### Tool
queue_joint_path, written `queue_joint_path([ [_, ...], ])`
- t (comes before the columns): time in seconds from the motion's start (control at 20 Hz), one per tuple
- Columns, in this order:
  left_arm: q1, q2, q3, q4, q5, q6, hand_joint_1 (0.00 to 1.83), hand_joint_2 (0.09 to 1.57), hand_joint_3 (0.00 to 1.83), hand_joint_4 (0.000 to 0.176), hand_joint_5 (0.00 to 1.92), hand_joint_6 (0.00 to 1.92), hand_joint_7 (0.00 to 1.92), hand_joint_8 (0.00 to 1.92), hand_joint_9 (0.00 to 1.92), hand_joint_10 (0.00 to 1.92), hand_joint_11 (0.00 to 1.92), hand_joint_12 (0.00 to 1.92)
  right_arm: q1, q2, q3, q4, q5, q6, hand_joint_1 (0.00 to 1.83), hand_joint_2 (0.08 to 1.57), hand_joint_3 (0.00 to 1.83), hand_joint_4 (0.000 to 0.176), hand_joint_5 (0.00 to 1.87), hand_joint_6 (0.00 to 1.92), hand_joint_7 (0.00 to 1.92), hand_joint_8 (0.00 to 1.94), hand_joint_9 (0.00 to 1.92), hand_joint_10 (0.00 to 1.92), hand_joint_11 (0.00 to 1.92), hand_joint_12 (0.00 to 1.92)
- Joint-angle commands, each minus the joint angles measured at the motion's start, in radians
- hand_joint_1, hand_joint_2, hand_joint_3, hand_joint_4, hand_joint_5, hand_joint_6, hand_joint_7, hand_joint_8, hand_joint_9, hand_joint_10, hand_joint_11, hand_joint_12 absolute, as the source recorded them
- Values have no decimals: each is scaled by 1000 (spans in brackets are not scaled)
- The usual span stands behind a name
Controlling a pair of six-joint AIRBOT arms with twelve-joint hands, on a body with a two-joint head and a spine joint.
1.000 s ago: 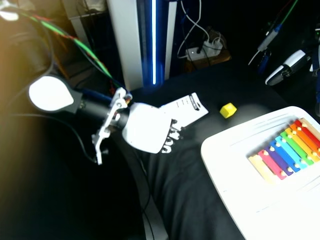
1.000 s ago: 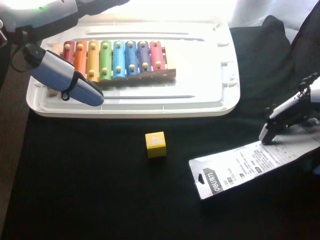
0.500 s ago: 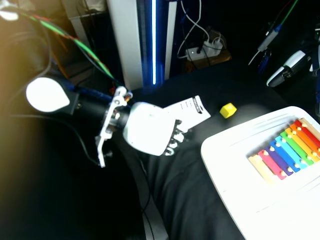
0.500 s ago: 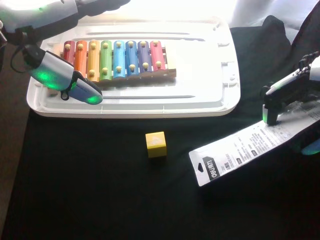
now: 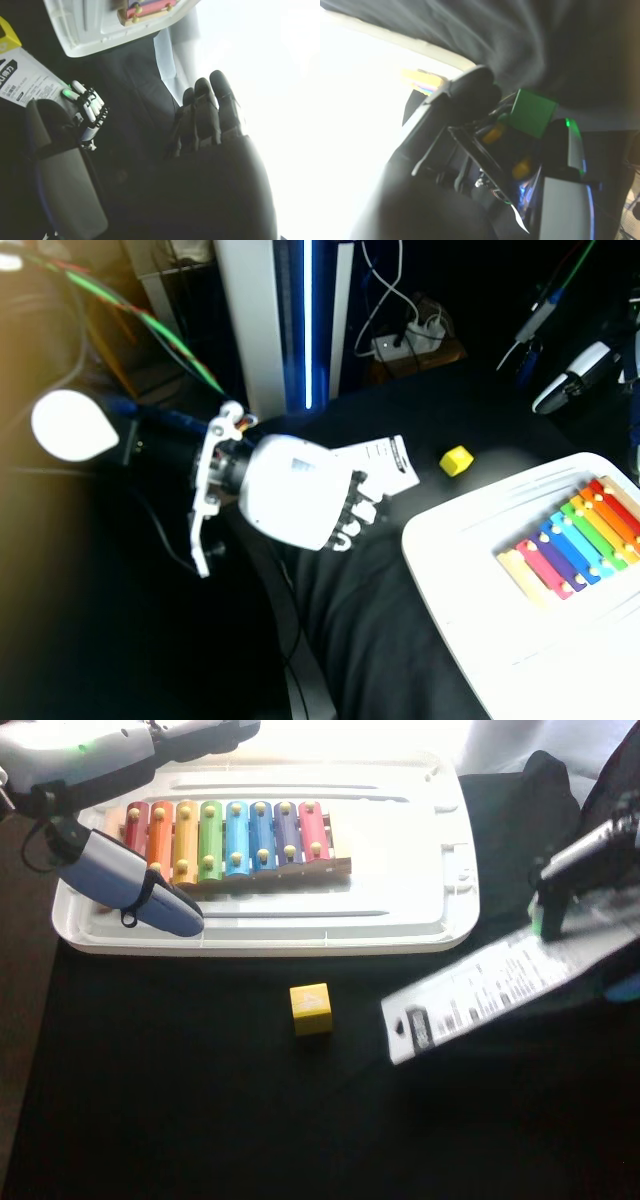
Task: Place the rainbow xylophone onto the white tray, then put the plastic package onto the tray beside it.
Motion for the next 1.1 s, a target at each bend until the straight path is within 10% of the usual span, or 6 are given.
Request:
queue_joint_path([
  [0.0, -6, 2, -2, -32, -96, 1, 844, 727, 0, 0, 7, 0, 173, 0, 216, 0, 0, 629, 26, 8, -1, 81, 101, 4, 1251, 1153, 1, 0, 808, 1066, 1011, 1122, 1164, 596, 966, 1246],
  [0.1, -4, 2, -2, -32, -95, 1, 852, 719, 0, 0, 19, 1, 175, 0, 214, 2, 0, 616, 60, 14, -3, 81, 104, -11, 1163, 1174, 1, 0, 845, 1122, 1015, 1483, 1343, 1499, 1309, 1765],
  [0.35, -3, 3, -1, -32, -93, 1, 844, 717, 0, 0, 14, 0, 186, 2, 215, 1, 0, 592, 112, 18, -5, 81, 105, -39, 1243, 1177, 0, 0, 710, 1239, 1017, 1079, 1256, 668, 1096, 1258],
  [0.6, -2, 4, -1, -32, -91, 1, 879, 712, 0, 0, 22, 1, 201, 3, 211, 0, 0, 545, 172, 21, -3, 82, 105, -59, 1259, 1158, 0, 0, 791, 1028, 1016, 1155, 1252, 832, 1109, 1392],
  [0.7, -1, 5, -1, -32, -91, 1, 886, 705, 0, 0, 13, 2, 198, 1, 187, 0, 0, 502, 194, 21, -3, 82, 105, -73, 1179, 1152, 1, 0, 892, 1088, 1083, 1170, 1310, 1332, 1252, 1672],
  [1.05, -1, 5, -1, -28, -89, 1, 873, 721, 1, 0, 0, 0, 121, 2, 164, 1, 0, 646, 275, -5, 38, 85, 103, -87, 1404, 1067, 0, 0, 853, 895, 1128, 707, 1200, 974, 1024, 1265],
])
